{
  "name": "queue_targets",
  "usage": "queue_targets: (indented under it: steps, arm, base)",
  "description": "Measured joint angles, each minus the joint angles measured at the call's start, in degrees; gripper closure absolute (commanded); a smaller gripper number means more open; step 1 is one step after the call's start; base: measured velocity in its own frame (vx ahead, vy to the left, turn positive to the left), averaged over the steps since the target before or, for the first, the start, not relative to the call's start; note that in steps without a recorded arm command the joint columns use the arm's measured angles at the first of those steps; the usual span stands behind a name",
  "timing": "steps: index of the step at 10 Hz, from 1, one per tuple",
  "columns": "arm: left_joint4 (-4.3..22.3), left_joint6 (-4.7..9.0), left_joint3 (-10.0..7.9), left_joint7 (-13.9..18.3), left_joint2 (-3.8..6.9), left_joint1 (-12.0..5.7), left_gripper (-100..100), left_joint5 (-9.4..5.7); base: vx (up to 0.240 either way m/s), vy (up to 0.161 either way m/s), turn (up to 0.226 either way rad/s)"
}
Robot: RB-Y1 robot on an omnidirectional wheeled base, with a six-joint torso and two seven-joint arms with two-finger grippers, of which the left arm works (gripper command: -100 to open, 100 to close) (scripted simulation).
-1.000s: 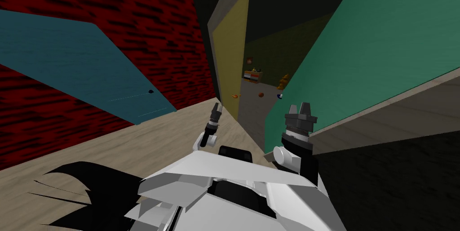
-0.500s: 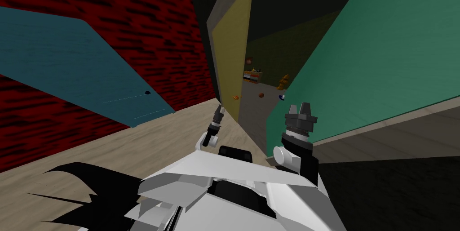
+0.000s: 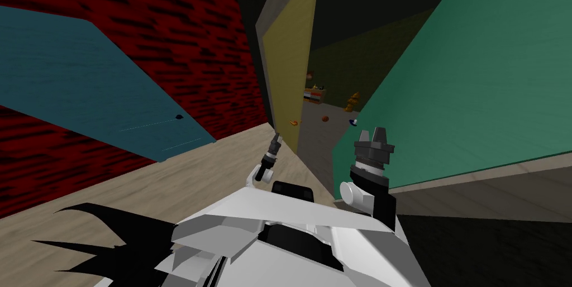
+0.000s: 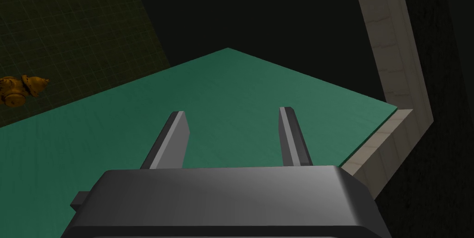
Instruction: Push the door open
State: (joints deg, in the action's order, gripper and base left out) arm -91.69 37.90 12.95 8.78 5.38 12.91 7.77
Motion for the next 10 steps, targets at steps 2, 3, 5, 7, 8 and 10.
queue_targets:
  steps: [2,3,5,7,8,10]
  arm:
    - [2.3,0.37,0.87,0.2,0.05,-0.70,-100,0.36]
    - [3.6,0.57,1.29,0.2,-0.03,-1.22,-100,0.54]
    - [6.8,1.09,1.99,0.3,-0.23,-2.67,-100,0.87]
    - [9.4,1.48,2.57,0.7,0.12,-3.75,-100,1.05]
    - [10.6,1.52,2.93,0.9,0.13,-4.35,-100,1.20]
    - [13.8,2.05,3.64,1.0,-0.17,-5.69,-100,1.51]
  base:
    - [0.096,0.066,-0.027]
    - [0.094,0.064,-0.026]
    - [0.091,0.055,-0.023]
    - [0.096,0.072,-0.022]
    - [0.099,0.067,-0.023]
    - [0.091,0.065,-0.026]
